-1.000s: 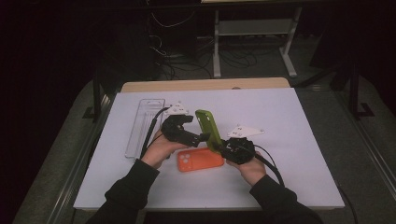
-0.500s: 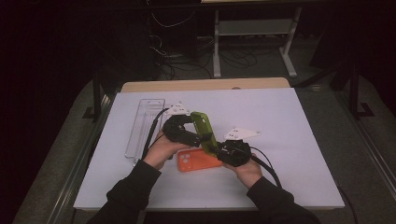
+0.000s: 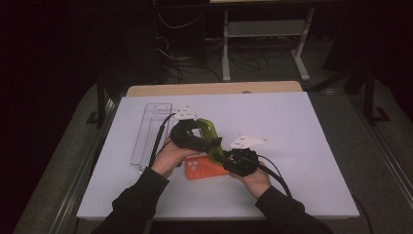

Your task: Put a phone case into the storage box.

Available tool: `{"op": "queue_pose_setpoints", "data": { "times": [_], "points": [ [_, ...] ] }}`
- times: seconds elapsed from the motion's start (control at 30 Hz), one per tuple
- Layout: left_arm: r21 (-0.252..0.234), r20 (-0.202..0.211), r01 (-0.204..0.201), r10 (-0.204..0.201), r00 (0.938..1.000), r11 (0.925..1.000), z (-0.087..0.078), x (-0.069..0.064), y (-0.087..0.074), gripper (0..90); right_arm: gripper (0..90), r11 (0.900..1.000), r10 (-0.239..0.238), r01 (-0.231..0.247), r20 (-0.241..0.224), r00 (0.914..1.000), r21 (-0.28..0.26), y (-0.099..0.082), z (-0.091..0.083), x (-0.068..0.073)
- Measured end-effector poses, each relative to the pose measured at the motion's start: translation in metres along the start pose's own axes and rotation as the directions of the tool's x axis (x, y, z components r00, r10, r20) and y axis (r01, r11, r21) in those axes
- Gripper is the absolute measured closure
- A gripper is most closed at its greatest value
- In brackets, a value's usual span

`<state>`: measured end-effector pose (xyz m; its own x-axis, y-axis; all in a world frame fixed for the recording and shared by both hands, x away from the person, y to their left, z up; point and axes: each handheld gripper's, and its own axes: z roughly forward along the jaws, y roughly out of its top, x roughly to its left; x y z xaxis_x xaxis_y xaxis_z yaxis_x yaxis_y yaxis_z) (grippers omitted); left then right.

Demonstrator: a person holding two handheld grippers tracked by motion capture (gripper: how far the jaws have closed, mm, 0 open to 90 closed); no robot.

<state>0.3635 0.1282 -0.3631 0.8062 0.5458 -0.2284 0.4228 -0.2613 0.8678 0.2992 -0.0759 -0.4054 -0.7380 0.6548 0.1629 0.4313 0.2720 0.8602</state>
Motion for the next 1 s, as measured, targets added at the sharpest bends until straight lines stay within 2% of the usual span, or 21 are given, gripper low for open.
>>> {"op": "queue_pose_setpoints", "data": {
  "times": [0.07, 0.2, 0.37, 0.57, 0.7, 1.0],
  "points": [
    [-0.007, -0.003, 0.013, -0.013, 0.9999, 0.9999, 0.0009, -0.0001, -0.0011, 0.0, 75.6, 0.9998, -0.016, 0.016, 0.002, 0.9999, 0.008, -0.0004, 0.0008, 0.0002],
    [-0.008, -0.007, 0.015, -0.016, 0.9999, 0.9999, 0.0014, 0.0001, -0.0024, 0.3, 75.6, 0.9996, -0.021, 0.021, 0.007, 0.9997, 0.018, -0.0011, 0.002, 0.0019],
    [-0.031, -0.004, 0.042, -0.042, 0.9991, 0.9986, -0.0005, 0.0019, -0.0034, 6.2, 75.6, 0.9994, -0.028, 0.028, 0.013, 0.9995, 0.021, -0.0017, 0.0033, 0.0024],
    [-0.028, -0.002, 0.033, -0.033, 0.9994, 0.9991, -0.0001, 0.0002, -0.0037, 8.5, 75.5, 0.999, -0.032, 0.032, 0.019, 0.9993, 0.03, -0.0027, 0.0042, 0.0026],
    [-0.035, 0.014, 0.046, -0.046, 0.9988, 0.9983, 0.0, 0.0002, -0.0034, 10.5, 75.5, 0.9987, -0.038, 0.037, 0.023, 0.999, 0.033, -0.0027, 0.0043, 0.0025],
    [-0.031, 0.022, 0.044, -0.043, 0.9988, 0.9986, -0.0004, -0.0002, -0.0028, 13.1, 75.3, 0.9982, -0.051, 0.05, 0.031, 0.9983, 0.034, -0.0029, 0.0049, 0.0019]
  ]
}}
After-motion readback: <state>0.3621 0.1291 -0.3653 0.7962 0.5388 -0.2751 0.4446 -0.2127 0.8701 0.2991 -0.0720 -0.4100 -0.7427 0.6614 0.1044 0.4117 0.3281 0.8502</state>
